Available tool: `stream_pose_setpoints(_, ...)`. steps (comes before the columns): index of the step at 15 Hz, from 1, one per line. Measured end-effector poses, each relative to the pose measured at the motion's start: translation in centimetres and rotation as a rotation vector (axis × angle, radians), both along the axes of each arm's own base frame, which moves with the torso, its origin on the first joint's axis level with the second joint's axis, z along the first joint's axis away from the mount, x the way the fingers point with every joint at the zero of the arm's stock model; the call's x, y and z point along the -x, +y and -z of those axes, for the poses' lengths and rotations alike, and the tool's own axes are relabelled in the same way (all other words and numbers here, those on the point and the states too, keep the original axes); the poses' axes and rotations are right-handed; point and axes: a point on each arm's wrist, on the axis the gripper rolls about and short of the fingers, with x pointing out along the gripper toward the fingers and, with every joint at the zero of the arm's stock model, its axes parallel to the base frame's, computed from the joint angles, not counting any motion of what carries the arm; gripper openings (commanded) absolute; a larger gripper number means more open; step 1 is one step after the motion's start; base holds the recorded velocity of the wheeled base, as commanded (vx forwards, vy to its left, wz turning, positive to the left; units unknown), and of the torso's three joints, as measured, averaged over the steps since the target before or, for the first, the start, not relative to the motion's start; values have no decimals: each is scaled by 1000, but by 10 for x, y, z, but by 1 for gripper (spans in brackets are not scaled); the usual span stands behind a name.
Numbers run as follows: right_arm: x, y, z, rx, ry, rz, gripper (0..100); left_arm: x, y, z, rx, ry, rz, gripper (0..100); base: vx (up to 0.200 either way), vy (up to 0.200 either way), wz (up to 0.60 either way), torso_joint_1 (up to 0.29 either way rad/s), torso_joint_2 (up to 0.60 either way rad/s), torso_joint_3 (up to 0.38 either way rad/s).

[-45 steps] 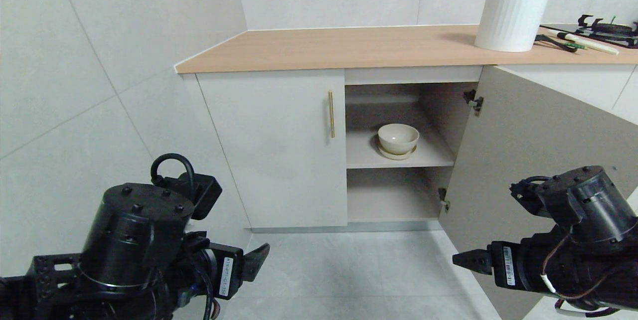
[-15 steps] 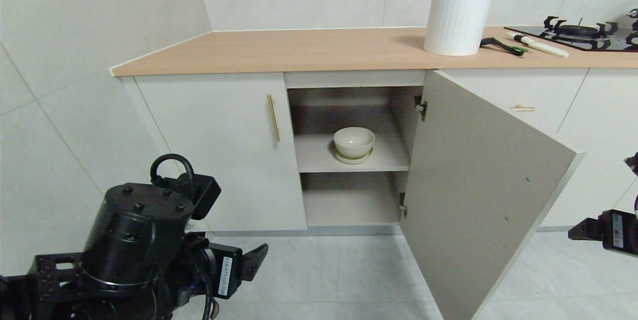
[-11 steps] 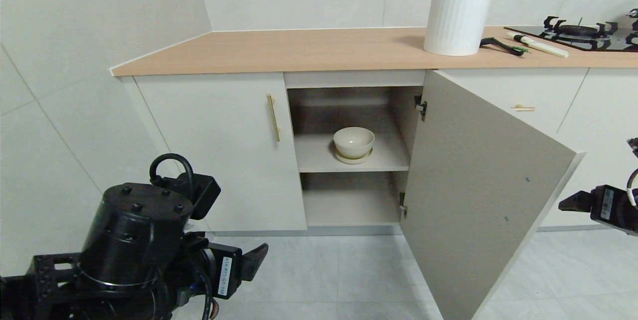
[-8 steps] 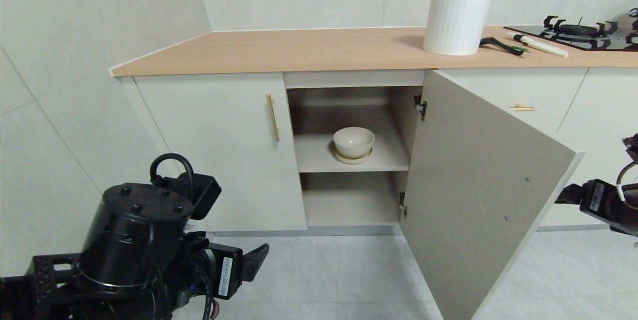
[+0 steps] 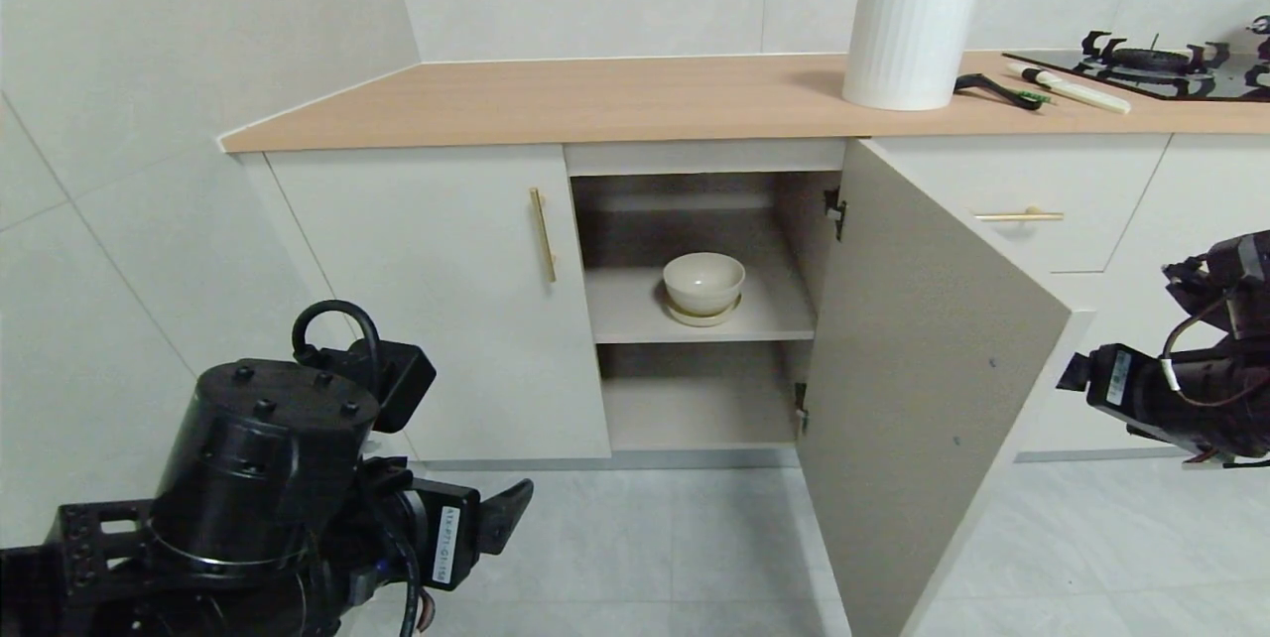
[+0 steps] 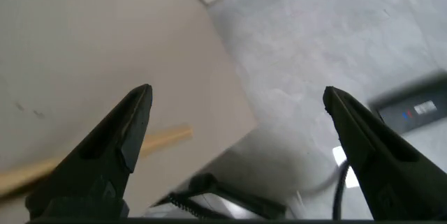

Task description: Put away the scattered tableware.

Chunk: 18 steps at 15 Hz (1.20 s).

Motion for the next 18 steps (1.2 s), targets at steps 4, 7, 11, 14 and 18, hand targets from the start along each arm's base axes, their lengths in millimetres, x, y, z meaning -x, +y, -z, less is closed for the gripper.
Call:
stream_pose_setpoints(4, -13, 43, -3, -20, -36, -175, 100, 0, 0, -1, 4, -3, -1, 100, 0, 0, 0, 0, 0, 0)
stream_pose_setpoints(7, -33, 77, 0, -24, -35, -271, 100, -2, 1, -2, 17, -7, -12, 100, 0, 0, 0, 0, 0, 0)
stream_pose_setpoints(11, -59, 115, 22, -19, 11, -353, 100, -7, 2, -4, 57, -44, -38, 100, 0, 0, 0, 0, 0, 0)
stream_pose_setpoints(14, -79, 136, 32, -62, -56, -368, 100, -8, 3, -4, 57, -46, -40, 100, 0, 0, 0, 0, 0, 0)
stream_pose_setpoints(18, -91, 150, 47, -131, -128, -354, 100, -7, 2, -3, 54, -43, -40, 100, 0, 0, 0, 0, 0, 0)
